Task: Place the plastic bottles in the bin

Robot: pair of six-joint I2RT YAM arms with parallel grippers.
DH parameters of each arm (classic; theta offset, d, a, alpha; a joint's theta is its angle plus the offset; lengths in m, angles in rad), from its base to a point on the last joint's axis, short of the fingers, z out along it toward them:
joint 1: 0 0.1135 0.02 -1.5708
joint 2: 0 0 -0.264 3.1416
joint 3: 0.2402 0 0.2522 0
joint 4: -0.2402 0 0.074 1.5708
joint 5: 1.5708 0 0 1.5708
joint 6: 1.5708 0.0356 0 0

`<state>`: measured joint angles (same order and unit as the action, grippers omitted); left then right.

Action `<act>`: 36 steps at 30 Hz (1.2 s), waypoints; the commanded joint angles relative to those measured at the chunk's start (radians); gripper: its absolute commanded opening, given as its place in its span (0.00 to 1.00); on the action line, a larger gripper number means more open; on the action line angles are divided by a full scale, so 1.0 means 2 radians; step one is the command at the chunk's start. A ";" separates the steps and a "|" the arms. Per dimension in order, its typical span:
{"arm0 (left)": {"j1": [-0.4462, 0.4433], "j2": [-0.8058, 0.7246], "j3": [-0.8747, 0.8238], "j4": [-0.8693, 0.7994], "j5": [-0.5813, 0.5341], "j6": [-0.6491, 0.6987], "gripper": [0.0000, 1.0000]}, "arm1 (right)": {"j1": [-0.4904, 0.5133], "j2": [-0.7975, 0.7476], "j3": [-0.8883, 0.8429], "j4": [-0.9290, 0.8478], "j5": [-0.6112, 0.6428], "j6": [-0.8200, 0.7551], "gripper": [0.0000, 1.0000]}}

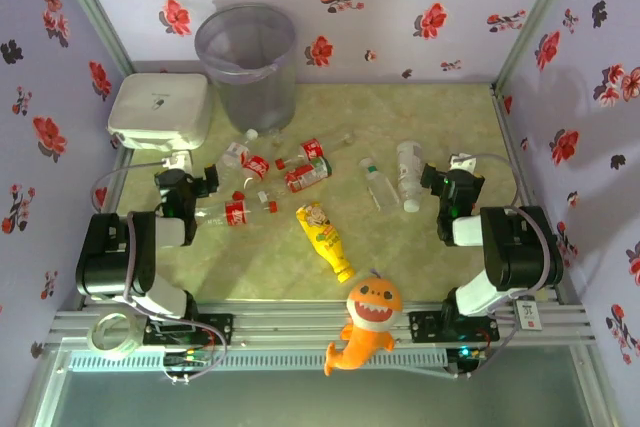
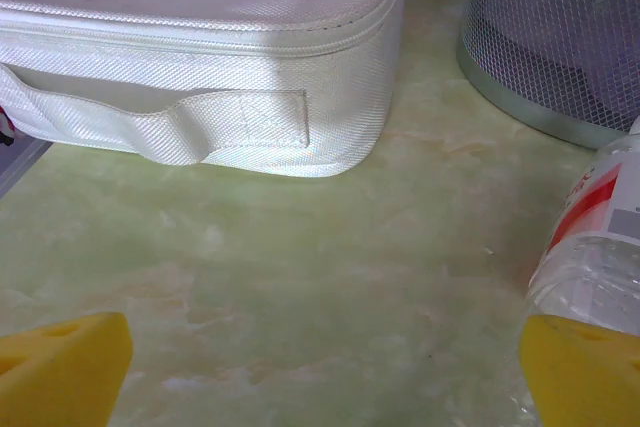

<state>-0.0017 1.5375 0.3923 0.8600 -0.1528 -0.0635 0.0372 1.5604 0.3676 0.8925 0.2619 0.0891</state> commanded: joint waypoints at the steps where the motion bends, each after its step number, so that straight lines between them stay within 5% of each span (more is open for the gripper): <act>1: 0.001 0.002 -0.001 0.017 0.001 0.012 1.00 | -0.002 -0.001 0.006 0.004 -0.001 0.003 0.99; 24: 0.001 0.002 0.001 0.013 0.002 0.012 1.00 | -0.011 -0.011 0.014 -0.015 -0.016 0.011 0.99; 31: 0.001 -0.147 0.069 -0.207 -0.025 -0.006 1.00 | -0.019 -0.158 0.176 -0.382 -0.026 -0.013 0.99; 36: 0.001 -0.235 0.160 -0.449 -0.048 -0.095 1.00 | -0.029 -0.173 0.325 -0.687 -0.006 0.023 0.99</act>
<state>-0.0017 1.1271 0.6258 0.2932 -0.2054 -0.1421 -0.0021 1.2125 0.9127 -0.0021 0.2249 0.0929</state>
